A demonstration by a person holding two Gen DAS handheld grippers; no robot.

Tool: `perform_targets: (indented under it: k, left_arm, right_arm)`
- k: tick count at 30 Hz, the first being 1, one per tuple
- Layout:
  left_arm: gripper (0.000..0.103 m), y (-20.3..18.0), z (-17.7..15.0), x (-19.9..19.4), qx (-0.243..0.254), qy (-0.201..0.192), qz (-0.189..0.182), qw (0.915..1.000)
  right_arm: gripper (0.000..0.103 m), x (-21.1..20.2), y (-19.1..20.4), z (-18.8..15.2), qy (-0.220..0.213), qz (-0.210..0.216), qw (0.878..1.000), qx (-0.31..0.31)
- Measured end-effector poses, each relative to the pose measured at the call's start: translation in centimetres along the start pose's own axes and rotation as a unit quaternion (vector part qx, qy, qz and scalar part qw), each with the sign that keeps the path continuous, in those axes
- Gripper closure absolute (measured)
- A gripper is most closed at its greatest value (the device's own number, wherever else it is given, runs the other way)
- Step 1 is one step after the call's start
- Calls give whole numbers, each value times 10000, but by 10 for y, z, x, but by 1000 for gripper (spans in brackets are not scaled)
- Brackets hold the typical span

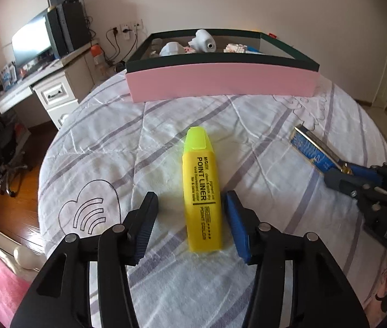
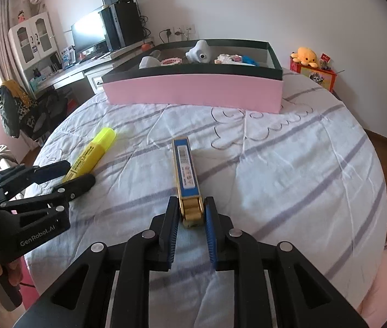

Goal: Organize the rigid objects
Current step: 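Lift the yellow highlighter and blue-gold box toward the pink box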

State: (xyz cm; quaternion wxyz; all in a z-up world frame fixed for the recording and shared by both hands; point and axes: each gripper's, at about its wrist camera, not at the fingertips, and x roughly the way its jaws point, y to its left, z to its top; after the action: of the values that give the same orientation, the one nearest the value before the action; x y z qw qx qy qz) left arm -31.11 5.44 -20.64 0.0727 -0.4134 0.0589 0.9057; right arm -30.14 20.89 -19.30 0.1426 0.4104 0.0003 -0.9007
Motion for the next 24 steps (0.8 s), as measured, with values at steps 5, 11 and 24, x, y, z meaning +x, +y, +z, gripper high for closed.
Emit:
perform_targets:
  k: [5,11,24]
  left_arm:
    - [51,1,4,5,-42,-65,-27,10000]
    - [76,11,7,6,-168,-97,-269,9994]
    - [77,5,10,4,-81,-67,-178,9998]
  right_arm:
    - [74,6,3,7,32,22,9999,-112]
    - [74,14,5,13,17,-13,9997,-248]
    - [87,15,7,15,76,75,9994,-333]
